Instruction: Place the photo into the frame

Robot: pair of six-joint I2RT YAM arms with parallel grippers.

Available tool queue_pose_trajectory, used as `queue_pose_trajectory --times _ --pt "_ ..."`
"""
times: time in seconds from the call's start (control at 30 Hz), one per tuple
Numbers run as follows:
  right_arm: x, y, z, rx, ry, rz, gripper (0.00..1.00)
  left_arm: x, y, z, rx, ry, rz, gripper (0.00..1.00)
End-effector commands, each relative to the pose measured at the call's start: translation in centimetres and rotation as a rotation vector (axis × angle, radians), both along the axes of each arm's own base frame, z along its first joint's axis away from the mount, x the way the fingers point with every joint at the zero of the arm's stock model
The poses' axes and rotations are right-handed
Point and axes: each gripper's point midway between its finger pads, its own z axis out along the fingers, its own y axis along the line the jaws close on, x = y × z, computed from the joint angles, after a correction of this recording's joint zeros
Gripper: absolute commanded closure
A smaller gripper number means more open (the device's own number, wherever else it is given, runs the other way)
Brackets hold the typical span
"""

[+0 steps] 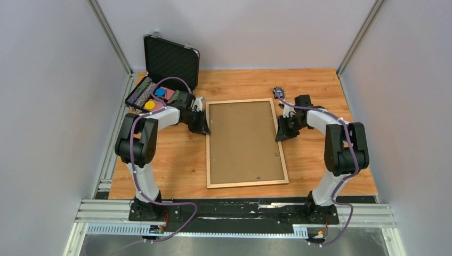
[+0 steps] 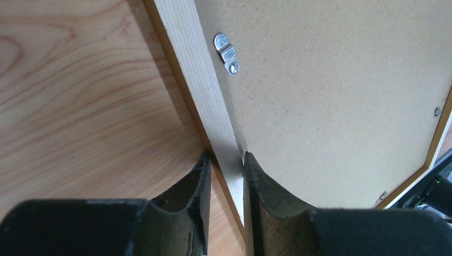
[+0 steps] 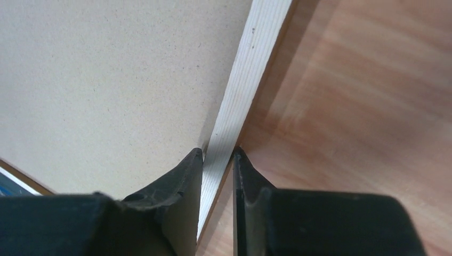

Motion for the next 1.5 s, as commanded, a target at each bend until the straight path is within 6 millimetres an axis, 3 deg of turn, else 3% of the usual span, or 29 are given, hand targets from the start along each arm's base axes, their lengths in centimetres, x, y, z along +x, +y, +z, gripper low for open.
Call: queue_pose_trajectory --times 0.0,0.13,0.27,0.37,0.47,0.73,0.9,1.47 --pt "5.3 0.7 2.3 0.023 -0.139 0.005 0.92 -1.0 0.4 0.1 -0.015 0.034 -0.012 1.00" --pt "7.8 0.9 2.9 0.022 -0.169 -0.002 0.86 -0.1 0.4 0.6 -0.016 0.009 -0.018 1.00" --pt "8.9 0.8 3.8 0.012 -0.206 0.002 0.55 0.9 0.7 1.0 -0.002 -0.027 -0.004 1.00" --pt "8.1 0.6 4.4 0.000 -0.223 0.019 0.41 1.6 0.9 1.2 -0.005 -0.030 0.029 1.00" --pt "6.2 0.2 4.6 -0.016 -0.226 0.033 0.35 1.9 1.0 1.1 -0.009 -0.019 0.057 1.00" --pt "0.5 0.1 4.2 -0.016 -0.198 0.066 0.31 1.8 0.9 0.6 -0.024 0.004 0.102 1.00" --pt "-1.7 0.9 3.9 -0.030 -0.186 0.085 0.31 1.8 0.9 0.5 -0.023 0.003 0.105 1.00" --pt "-2.5 1.7 1.0 -0.158 -0.159 0.110 0.38 1.7 0.7 0.7 -0.040 -0.006 0.093 1.00"
